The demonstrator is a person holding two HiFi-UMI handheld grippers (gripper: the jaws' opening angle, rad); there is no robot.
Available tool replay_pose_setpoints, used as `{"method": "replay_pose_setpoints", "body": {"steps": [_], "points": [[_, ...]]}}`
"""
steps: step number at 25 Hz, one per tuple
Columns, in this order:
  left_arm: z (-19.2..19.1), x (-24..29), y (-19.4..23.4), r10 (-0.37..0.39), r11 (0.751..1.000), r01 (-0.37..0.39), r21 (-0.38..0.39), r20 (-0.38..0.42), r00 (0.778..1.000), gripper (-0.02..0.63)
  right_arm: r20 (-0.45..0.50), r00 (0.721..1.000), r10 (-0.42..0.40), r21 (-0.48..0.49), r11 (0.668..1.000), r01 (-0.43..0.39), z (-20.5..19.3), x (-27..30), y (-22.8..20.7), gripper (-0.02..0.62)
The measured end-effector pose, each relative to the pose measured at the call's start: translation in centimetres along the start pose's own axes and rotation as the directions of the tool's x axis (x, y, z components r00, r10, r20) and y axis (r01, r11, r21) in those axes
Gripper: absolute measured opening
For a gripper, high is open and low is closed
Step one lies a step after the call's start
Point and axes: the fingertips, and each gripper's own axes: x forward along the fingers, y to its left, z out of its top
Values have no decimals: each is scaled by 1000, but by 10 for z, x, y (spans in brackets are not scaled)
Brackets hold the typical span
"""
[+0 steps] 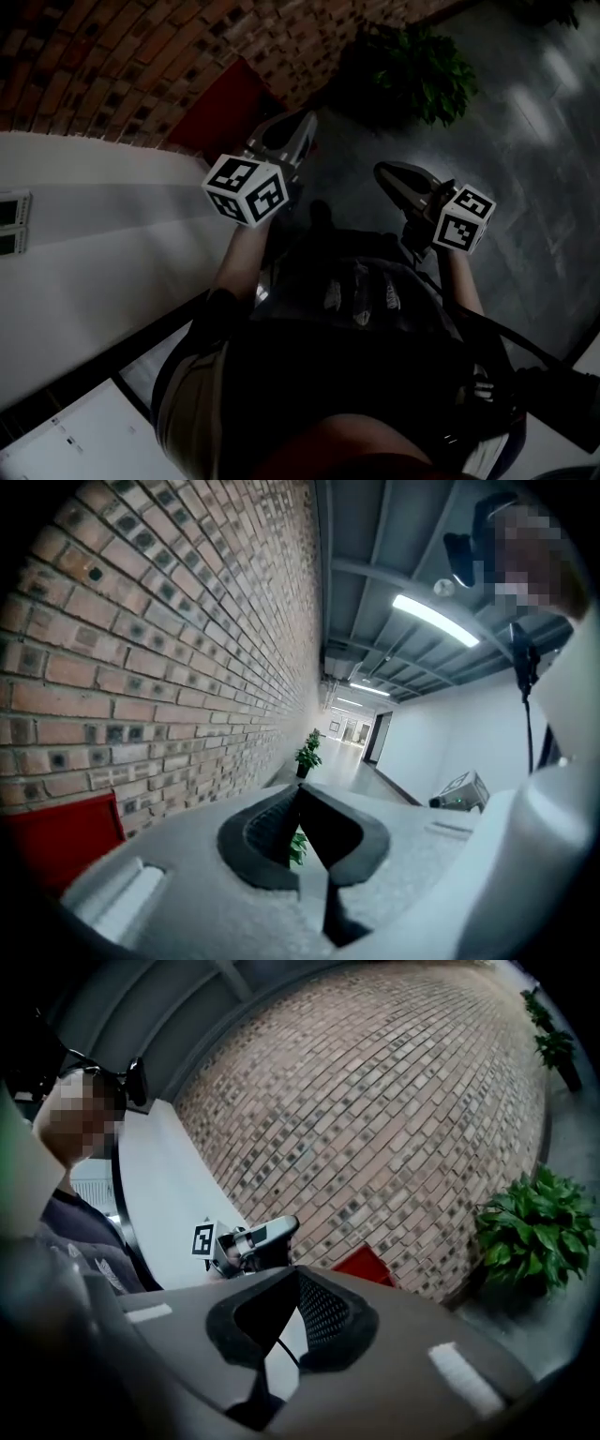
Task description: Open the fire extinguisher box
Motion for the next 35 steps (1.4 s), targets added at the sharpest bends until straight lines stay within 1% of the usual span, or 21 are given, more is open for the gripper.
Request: {"method": "replay_pose_setpoints", "body": {"steps": [3,6,8,11,14,16,19,22,26,29,31,33,35], "points": [[-5,13,-38,-17,999,17,29,-29,999,2,59,998,36,33,999,-38,1,-39,-2,0],[-4,18,-66,-11,998,14,61,-41,999,2,141,985,100,91,989,-113,7,-67,0,0],[-4,22,-85,-12,997,15,77,-39,999,2,180,976,119,116,983,-142,12,-84,-1,0],[-15,30,-114,-31,996,36,87,-61,998,2,209,969,131,133,978,-161,12,-108,-2,0],[-32,39,-143,-71,993,81,87,-115,991,2,241,962,125,184,968,-172,7,-129,-6,0],[-41,49,-164,-99,990,111,85,-135,986,2,241,963,117,222,960,-173,3,-143,-12,0],[-45,66,-188,-139,985,153,83,-154,978,2,233,968,95,268,950,-158,0,-156,-22,0],[-50,83,-207,-215,968,236,84,-201,956,2,251,967,35,324,939,-118,-6,-166,-28,0],[-56,95,-219,-265,955,288,67,-235,935,2,238,971,15,351,931,-101,-9,-165,-34,0],[-67,108,-227,-317,940,339,33,-279,906,2,247,969,-26,409,909,-80,-6,-167,-40,0],[-77,114,-234,-356,925,379,19,-302,884,2,258,966,-35,438,895,-85,-9,-170,-42,0],[-79,123,-235,-386,911,412,21,-306,870,2,291,956,-38,439,893,-98,-6,-170,-47,0],[-72,132,-233,-419,893,449,38,-295,859,2,309,947,-83,440,896,-65,-1,-167,-58,0]]}}
